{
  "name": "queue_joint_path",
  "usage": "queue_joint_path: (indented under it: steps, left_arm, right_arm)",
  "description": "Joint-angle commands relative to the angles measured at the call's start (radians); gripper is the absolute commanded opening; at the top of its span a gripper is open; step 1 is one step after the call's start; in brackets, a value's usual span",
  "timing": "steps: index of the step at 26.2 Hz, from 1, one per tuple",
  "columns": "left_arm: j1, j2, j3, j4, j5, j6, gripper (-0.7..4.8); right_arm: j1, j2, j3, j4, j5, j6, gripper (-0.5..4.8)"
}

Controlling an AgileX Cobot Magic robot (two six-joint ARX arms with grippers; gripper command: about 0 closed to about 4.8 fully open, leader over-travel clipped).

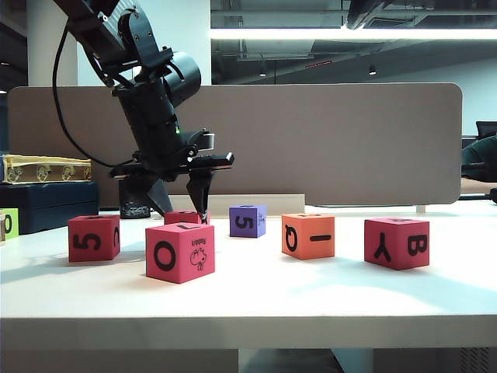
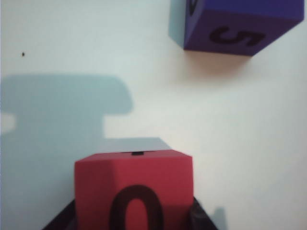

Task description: Select the appropriate blocks from the scattered letter blocks on the table and arrange them in a row to spell out "2024".

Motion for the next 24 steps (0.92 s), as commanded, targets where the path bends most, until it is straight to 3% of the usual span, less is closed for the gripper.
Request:
queue_joint_path:
  steps: [1,8,12,24]
  left_arm:
    - [-0.002,-0.026,0.002,-0.036,0.026,0.005,2.36]
    - [-0.003,-0.048,0.002,-0.081,0.128,-0.084,2.37]
    - [-0.014,-0.048,0.001,-0.126,0.134,-0.132,2.37]
    - [-0.060,-0.041,0.001,-0.070,0.113,-0.142,2.37]
  right_arm:
    - [0.001,-0.003,0.003,0.008,0.001,-0.003,-0.02]
    - [0.001,-0.003,0.003,0.008,0.001,-0.003,-0.02]
    - [0.001,-0.003,0.003,0.007,0.001,-0.003,-0.02]
    - [0.001,-0.002,0.003,-0.003,0.001,-0.003,-0.02]
